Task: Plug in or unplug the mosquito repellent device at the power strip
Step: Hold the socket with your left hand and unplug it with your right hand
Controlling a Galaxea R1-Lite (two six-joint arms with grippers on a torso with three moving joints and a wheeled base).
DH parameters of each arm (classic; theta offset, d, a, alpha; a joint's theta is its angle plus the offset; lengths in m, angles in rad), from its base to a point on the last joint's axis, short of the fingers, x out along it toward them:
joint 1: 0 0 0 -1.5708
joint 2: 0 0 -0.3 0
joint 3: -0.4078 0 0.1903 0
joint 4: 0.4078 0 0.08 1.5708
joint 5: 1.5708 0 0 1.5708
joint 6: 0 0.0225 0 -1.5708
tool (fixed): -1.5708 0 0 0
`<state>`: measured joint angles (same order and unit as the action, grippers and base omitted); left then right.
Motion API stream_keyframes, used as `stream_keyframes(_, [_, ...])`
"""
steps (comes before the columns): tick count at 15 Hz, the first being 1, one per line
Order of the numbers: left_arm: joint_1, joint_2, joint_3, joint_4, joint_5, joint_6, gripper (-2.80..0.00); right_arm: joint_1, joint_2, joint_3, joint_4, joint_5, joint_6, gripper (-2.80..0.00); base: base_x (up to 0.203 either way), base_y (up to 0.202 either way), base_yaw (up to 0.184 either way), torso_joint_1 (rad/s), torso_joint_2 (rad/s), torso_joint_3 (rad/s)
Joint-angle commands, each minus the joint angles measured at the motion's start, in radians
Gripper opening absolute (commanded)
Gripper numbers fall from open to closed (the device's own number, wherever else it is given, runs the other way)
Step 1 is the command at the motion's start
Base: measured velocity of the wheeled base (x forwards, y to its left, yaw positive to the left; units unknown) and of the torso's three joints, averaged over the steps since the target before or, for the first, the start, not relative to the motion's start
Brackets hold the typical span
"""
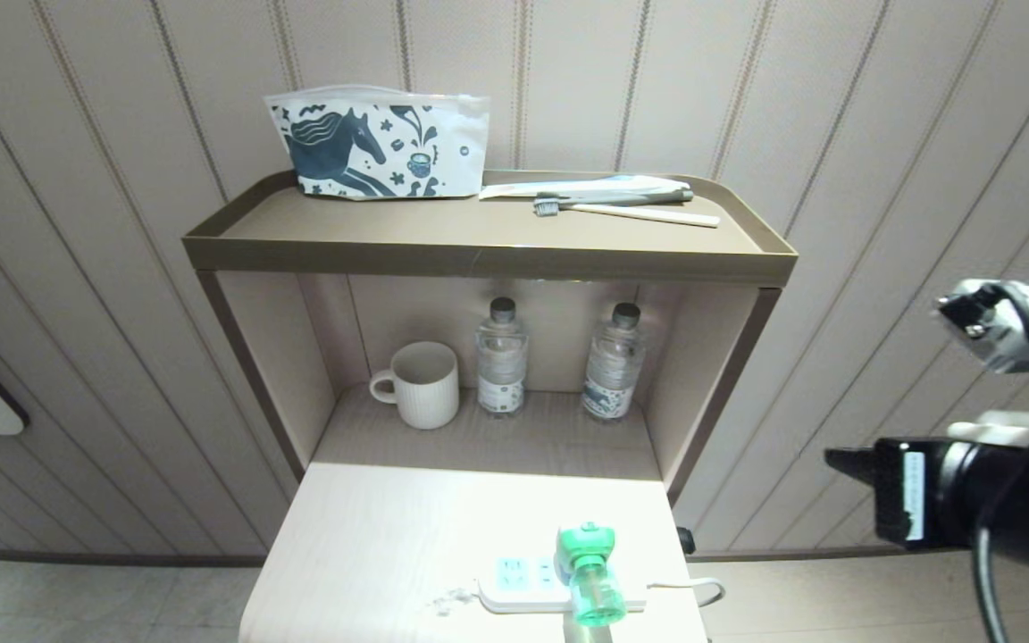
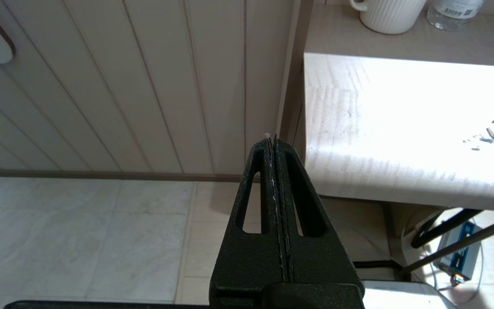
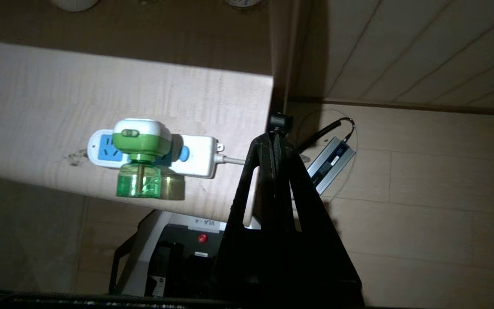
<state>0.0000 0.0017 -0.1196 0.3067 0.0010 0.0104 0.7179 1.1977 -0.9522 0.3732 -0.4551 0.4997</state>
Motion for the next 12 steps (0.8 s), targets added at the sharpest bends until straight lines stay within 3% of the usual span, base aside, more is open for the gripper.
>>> stream_keyframes(1, [0.0,0.001,0.0,0.002,0.001,0.0,-2.8,-0.096,-0.144,0.06,0.01,-0.002,-0.032,-2.8,0.0,0.0,0.0,0.0,0.0,0.0])
stream_keyframes(3, [0.0,0.001,0.0,0.002,0.001,0.0,-2.8,-0.164,-0.219,0.122,0.011,-0.017,-0.051,-2.8,0.0,0.0,0.0,0.0,0.0,0.0])
stream_keyframes(6, [0.0,0.001,0.0,0.002,0.001,0.0,-2.8,-0.228,-0.318,0.221,0.002,-0.191,-0.067,-2.8,0.0,0.0,0.0,0.0,0.0,0.0])
stream_keyframes(9, [0.0,0.001,0.0,0.002,0.001,0.0,-2.8,-0.241,-0.485,0.301,0.002,-0.259,-0.079,-2.8,0.0,0.0,0.0,0.0,0.0,0.0])
stream_keyframes(12, [0.0,0.001,0.0,0.002,0.001,0.0,-2.8,-0.305,-0.605,0.418,0.0,-0.354,-0.079,-2.8,0.0,0.0,0.0,0.0,0.0,0.0])
